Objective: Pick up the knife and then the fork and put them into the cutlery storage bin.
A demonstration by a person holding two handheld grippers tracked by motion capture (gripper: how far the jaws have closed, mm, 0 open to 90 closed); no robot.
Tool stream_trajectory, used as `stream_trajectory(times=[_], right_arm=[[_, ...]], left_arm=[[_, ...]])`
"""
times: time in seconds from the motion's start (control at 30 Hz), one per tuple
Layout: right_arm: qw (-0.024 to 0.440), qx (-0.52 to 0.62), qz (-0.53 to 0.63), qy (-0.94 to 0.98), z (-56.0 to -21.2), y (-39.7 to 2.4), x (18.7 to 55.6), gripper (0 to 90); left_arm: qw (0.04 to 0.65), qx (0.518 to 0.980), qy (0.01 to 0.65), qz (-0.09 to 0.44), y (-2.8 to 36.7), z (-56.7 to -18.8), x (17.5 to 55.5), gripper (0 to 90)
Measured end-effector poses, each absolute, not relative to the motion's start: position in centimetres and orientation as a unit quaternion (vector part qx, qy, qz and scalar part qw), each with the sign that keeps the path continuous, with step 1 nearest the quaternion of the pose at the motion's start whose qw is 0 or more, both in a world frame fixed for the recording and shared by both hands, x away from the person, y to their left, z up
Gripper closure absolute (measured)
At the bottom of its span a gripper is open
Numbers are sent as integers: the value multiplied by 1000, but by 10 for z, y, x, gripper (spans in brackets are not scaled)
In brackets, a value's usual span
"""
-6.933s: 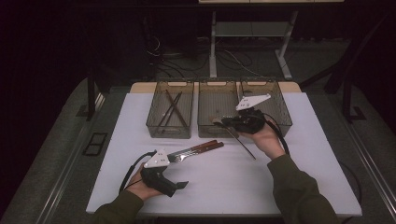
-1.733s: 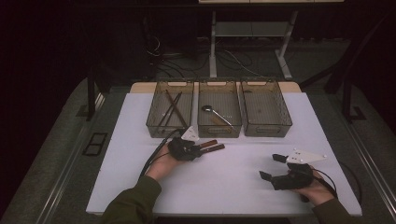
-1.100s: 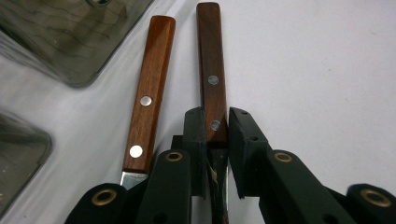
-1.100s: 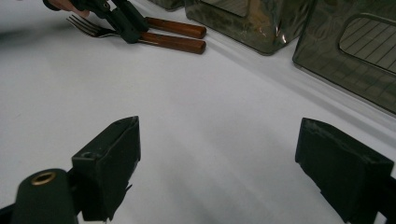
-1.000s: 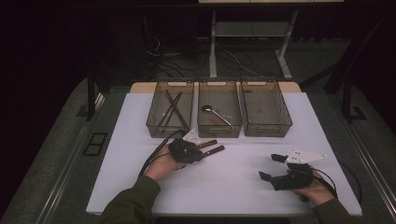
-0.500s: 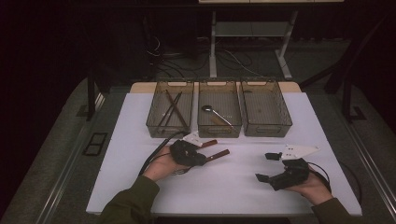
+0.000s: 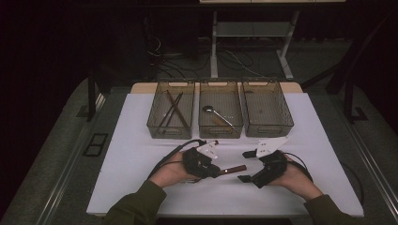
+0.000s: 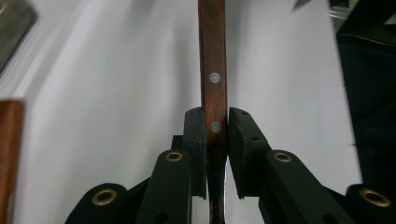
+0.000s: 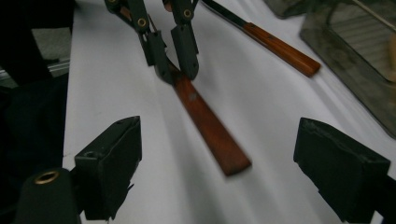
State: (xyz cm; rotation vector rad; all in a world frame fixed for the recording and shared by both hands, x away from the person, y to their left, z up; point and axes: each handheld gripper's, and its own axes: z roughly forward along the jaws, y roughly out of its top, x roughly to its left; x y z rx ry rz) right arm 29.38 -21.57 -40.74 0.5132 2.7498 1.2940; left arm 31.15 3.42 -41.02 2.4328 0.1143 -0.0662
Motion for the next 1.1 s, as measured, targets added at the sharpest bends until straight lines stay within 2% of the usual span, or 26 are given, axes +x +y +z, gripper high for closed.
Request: stream_trajectory(times=[0.07, 0.23, 0.4, 0.67, 1.1], right_arm=[[20, 150, 412, 898, -409, -208, 296, 181], [-3, 111, 388, 915, -414, -193, 300, 286], [-29, 79, 364, 928, -419, -185, 301, 491], [-48, 60, 347, 935, -421, -178, 300, 725], [-82, 72, 351, 930, -420, -180, 300, 759]], left_arm=[[344, 938, 33, -22, 30, -406, 308, 773], [342, 939, 14, -20, 23, -399, 302, 773], [336, 941, 14, -31, 21, -400, 298, 773], [333, 943, 4, -32, 20, -400, 298, 772], [346, 938, -23, -18, 23, -399, 296, 754]])
